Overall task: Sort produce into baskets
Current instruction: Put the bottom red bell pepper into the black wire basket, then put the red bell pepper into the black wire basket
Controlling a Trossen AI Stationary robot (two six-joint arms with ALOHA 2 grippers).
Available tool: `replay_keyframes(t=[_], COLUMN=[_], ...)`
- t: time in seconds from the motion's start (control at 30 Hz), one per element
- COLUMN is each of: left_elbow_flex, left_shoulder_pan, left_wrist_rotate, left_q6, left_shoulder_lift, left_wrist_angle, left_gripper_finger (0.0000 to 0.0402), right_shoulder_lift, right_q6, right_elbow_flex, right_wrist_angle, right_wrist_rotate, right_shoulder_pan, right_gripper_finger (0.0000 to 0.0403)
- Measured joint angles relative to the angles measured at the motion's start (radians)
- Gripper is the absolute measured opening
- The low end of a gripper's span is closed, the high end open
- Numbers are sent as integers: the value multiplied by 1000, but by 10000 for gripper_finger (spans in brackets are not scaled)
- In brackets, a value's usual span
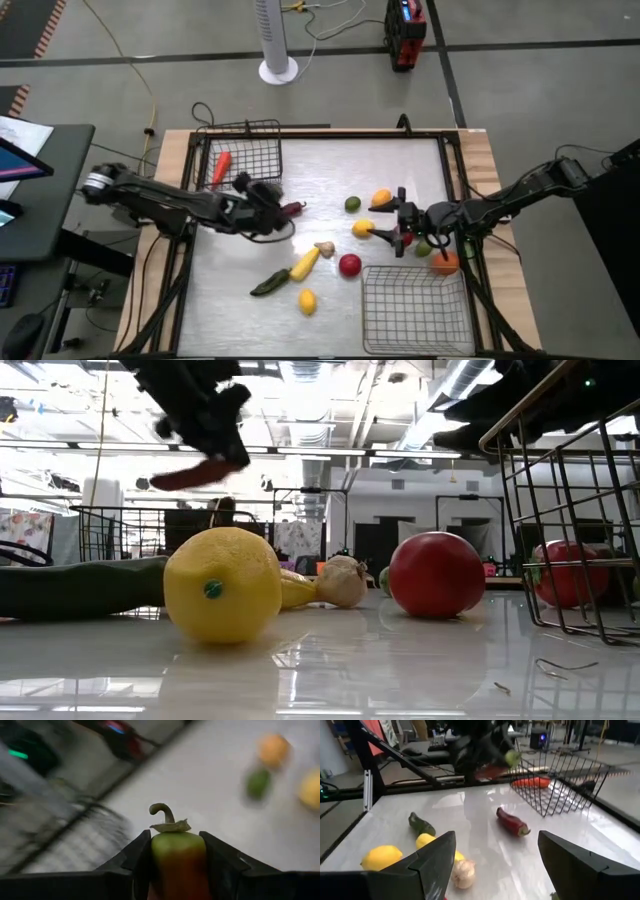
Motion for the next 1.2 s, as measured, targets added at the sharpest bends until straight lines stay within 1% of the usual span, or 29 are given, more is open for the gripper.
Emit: replay_keyframes(t=[0.1,0.23,0.33,0.5,0.63,0.7,0.87,0.97,1.03,1.1,1.2], left_elbow_flex=[-29,-99,-146,-185,-185,-185,-187,-187,-187,-187,-173], left_shoulder_pan=[5,54,121,252,344,379,443,449,442,432,412], left_wrist_rotate=[-156,-268,-305,-320,-253,-217,-93,-18,47,100,130], left_q6=[-32,-59,-81,-83,-79,-90,-62,-31,2,25,33], left_shoulder_lift=[-61,-99,-104,-104,-104,-104,-103,-103,-103,-103,-102], left_wrist_angle=[-47,-65,-63,-52,-47,-47,-48,-16,14,38,37], left_gripper_finger=[133,134,134,134,137,148,206,239,252,259,260], right_shoulder_lift=[0,0,0,0,0,0,0,0,0,0,0], right_q6=[-48,-148,-168,-171,-175,-187,-189,-182,-178,-175,-175], right_elbow_flex=[0,0,0,0,0,0,0,0,0,0,0], right_wrist_angle=[26,61,97,100,97,97,97,97,97,97,96], right_wrist_rotate=[0,-2,-19,-138,-197,-217,-273,-297,-299,-300,-300], right_shoulder_pan=[0,-24,-60,-129,-174,-192,-232,-241,-240,-240,-240], right_gripper_finger=[311,311,311,311,311,311,311,311,311,311,311])
